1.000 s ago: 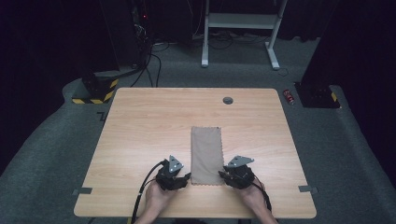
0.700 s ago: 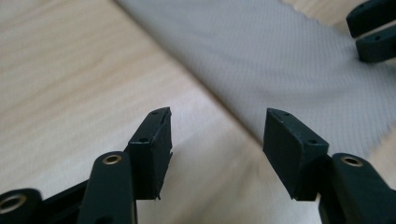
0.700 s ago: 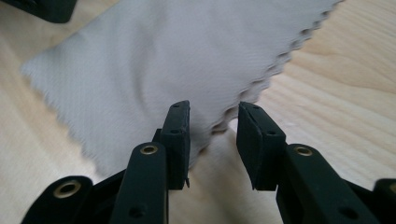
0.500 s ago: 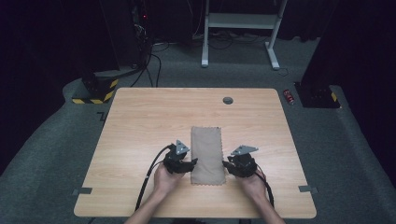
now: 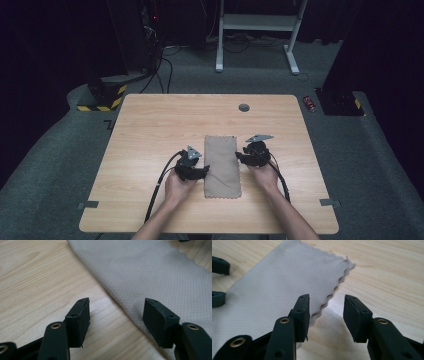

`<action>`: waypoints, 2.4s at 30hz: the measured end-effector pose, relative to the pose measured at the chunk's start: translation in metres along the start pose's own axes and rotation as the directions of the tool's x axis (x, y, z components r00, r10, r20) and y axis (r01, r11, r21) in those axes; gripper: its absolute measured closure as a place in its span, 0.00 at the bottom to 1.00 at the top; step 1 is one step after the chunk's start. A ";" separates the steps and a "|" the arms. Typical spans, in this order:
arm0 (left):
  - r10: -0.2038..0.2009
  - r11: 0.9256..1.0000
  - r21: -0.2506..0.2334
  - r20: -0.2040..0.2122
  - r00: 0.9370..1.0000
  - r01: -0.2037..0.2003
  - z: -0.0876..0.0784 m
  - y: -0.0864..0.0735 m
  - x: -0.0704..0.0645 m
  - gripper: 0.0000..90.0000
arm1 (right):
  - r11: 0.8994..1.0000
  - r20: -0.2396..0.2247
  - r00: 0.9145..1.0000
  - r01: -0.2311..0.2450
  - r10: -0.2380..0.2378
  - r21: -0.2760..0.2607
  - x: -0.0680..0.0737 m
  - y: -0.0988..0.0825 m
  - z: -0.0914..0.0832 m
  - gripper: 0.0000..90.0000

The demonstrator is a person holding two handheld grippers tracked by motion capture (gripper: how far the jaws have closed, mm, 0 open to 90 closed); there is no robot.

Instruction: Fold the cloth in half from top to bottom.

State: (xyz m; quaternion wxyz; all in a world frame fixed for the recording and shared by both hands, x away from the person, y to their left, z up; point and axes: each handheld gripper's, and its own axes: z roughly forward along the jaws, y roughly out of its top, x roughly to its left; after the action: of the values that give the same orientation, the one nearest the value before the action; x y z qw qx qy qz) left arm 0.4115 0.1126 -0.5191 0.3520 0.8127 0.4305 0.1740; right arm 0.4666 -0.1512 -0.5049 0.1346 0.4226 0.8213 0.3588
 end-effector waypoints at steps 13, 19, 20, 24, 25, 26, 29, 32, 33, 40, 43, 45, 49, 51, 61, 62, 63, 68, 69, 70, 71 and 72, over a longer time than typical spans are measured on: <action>-0.105 0.994 -0.017 -0.011 0.994 0.105 0.022 0.045 0.038 0.44 | 0.996 0.041 0.996 -0.078 0.079 -0.032 -0.019 -0.002 0.014 0.62; -0.142 0.990 0.007 -0.031 0.989 0.142 0.037 0.056 0.046 0.44 | 0.996 0.041 0.996 -0.079 0.080 -0.028 -0.023 0.011 0.015 0.65; -0.158 0.987 0.006 -0.036 0.987 0.158 0.039 0.057 0.049 0.44 | 0.998 0.040 0.997 -0.066 0.067 -0.009 -0.022 0.016 0.016 0.65; -0.184 0.983 -0.004 -0.054 0.981 0.184 0.043 0.059 0.057 0.45 | 0.999 0.052 0.997 -0.053 0.052 0.005 -0.020 0.028 0.022 0.67; -0.198 0.980 -0.006 -0.058 0.978 0.198 0.045 0.060 0.061 0.45 | 0.999 0.060 0.997 -0.052 0.051 0.011 -0.018 0.035 0.027 0.67; -0.203 0.979 -0.011 -0.059 0.977 0.203 0.045 0.060 0.062 0.46 | 0.999 0.061 0.997 -0.050 0.049 0.017 -0.018 0.038 0.029 0.67; -0.234 0.972 -0.014 -0.053 0.971 0.234 0.048 0.060 0.067 0.46 | 0.998 0.071 0.996 -0.056 0.056 0.003 -0.018 0.041 0.033 0.68; -0.225 0.974 0.010 -0.056 0.973 0.226 0.053 0.062 0.067 0.45 | 0.997 0.081 0.994 -0.079 0.078 0.015 -0.020 0.044 0.042 0.67; -0.215 0.976 0.011 -0.057 0.975 0.216 0.054 0.063 0.066 0.45 | 0.996 0.085 0.993 -0.083 0.081 0.014 -0.019 0.045 0.044 0.68; -0.186 0.982 0.028 -0.078 0.979 0.189 0.062 0.068 0.060 0.46 | 0.997 0.136 0.988 -0.080 0.077 0.016 -0.016 0.048 0.057 0.68; -0.128 0.990 0.049 -0.114 0.985 0.135 0.066 0.072 0.054 0.48 | 0.996 0.147 0.986 -0.084 0.082 0.012 -0.019 0.047 0.058 0.69; -0.117 0.991 0.052 -0.124 0.985 0.124 0.067 0.072 0.051 0.50 | 0.998 0.156 0.986 -0.067 0.064 0.017 -0.018 0.047 0.058 0.71; -0.108 0.992 0.053 -0.121 0.987 0.115 0.067 0.073 0.050 0.53 | 0.999 0.158 0.987 -0.042 0.038 0.023 -0.016 0.047 0.059 0.76; -0.099 0.993 0.057 -0.112 0.989 0.106 0.066 0.073 0.050 0.57 | 0.999 0.143 0.990 -0.026 0.022 0.025 -0.015 0.047 0.059 0.81; -0.092 0.993 0.069 -0.075 0.993 0.097 0.067 0.077 0.048 0.82 | 0.999 0.114 0.993 0.007 -0.011 0.035 -0.012 0.048 0.059 0.96; -0.092 0.993 0.069 -0.075 0.993 0.097 0.067 0.077 0.048 0.85 | 0.999 0.114 0.993 0.007 -0.011 0.035 -0.012 0.048 0.059 0.96; -0.094 0.993 0.071 -0.067 0.993 0.099 0.067 0.077 0.048 0.88 | 0.999 0.110 0.994 0.013 -0.017 0.038 -0.012 0.048 0.059 0.97; -0.107 0.991 0.071 -0.041 0.993 0.110 0.067 0.077 0.048 0.96 | 0.999 0.111 0.994 0.017 -0.021 0.040 -0.012 0.048 0.059 0.98; -0.107 0.992 0.070 -0.034 0.994 0.109 0.067 0.077 0.048 0.97 | 0.999 0.108 0.994 0.017 -0.022 0.040 -0.012 0.048 0.059 0.98; -0.107 0.992 0.070 -0.034 0.994 0.109 0.067 0.077 0.048 0.98 | 0.999 0.108 0.994 0.017 -0.022 0.040 -0.012 0.048 0.059 0.98; -0.104 0.992 0.069 -0.024 0.994 0.105 0.067 0.077 0.049 0.98 | 0.999 0.097 0.995 0.010 -0.014 0.042 -0.013 0.048 0.058 0.98; -0.108 0.992 0.068 -0.013 0.994 0.109 0.067 0.076 0.051 0.98 | 0.999 0.092 0.996 0.009 -0.013 0.043 -0.014 0.048 0.058 0.98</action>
State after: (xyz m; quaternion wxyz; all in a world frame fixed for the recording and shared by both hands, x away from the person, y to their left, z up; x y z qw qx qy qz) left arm 0.5241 0.0973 -0.5115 0.3309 0.7988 0.4813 0.1438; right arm 0.5338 -0.1164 -0.5134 0.1655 0.4371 0.8239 0.3205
